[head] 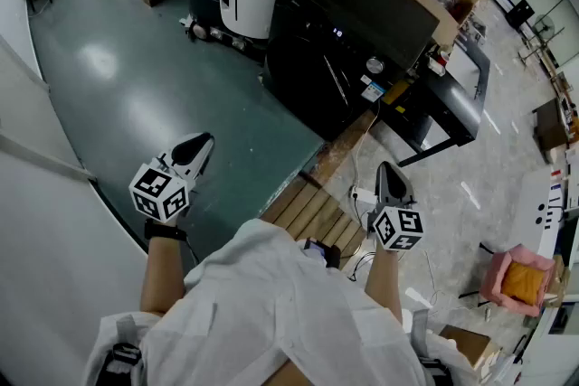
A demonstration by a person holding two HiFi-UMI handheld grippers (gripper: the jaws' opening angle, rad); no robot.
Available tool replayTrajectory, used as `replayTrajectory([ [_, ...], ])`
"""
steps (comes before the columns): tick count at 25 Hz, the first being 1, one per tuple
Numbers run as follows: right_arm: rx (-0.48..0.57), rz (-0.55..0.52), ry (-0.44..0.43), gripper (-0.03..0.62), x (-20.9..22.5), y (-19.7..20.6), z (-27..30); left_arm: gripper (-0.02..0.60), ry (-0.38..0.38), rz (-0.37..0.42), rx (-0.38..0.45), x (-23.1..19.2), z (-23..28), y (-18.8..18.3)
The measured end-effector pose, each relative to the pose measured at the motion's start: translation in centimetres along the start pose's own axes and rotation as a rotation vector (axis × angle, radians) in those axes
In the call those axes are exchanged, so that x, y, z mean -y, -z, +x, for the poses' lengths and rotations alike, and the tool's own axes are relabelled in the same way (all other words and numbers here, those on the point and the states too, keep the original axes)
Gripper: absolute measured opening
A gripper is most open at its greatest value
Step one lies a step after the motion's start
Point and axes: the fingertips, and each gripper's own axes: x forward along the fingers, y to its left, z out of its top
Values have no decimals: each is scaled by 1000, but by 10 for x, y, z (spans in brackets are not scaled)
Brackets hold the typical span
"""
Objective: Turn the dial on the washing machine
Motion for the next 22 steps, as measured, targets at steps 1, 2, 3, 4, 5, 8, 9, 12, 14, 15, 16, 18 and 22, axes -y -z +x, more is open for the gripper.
replayTrajectory([
  [1, -1, 7, 4, 0, 2, 3, -1, 37, 5, 3, 2, 1, 2, 0],
  [2, -3, 13, 8, 0, 3, 6, -2, 37, 10, 6, 3, 3, 3, 0],
  [3, -3, 17, 12, 0, 5, 8, -4, 37, 14, 8, 3, 5, 4, 1],
  [4, -4, 20, 16, 0, 7, 10, -5, 37, 17, 10, 0, 6, 4, 2],
  [5, -3, 21, 19, 0, 8, 10, -6, 37, 20, 11, -2, 8, 5, 3],
  [8, -1, 18, 23, 0, 9, 9, -8, 37, 26, 11, -5, 12, 5, 4],
  [9, -2, 17, 24, 0, 9, 10, -9, 37, 27, 10, -6, 12, 5, 5],
  [12, -3, 17, 23, 0, 9, 12, -10, 37, 26, 9, -4, 13, 4, 6],
  [14, 13, 31, 10, 0, 8, 11, -12, 37, 26, 8, -2, 14, 3, 7],
  [15, 30, 46, -2, 0, 7, 9, -13, 37, 25, 7, -1, 15, 3, 7],
  [16, 50, 63, -15, 1, 7, 6, -14, 37, 24, 6, 0, 16, 2, 7],
  [18, 82, 79, -23, 2, 7, 1, -15, 37, 21, 5, 0, 17, 2, 7],
  [22, 94, 60, -31, 2, 5, 2, -17, 37, 23, 10, -3, 20, 3, 8],
])
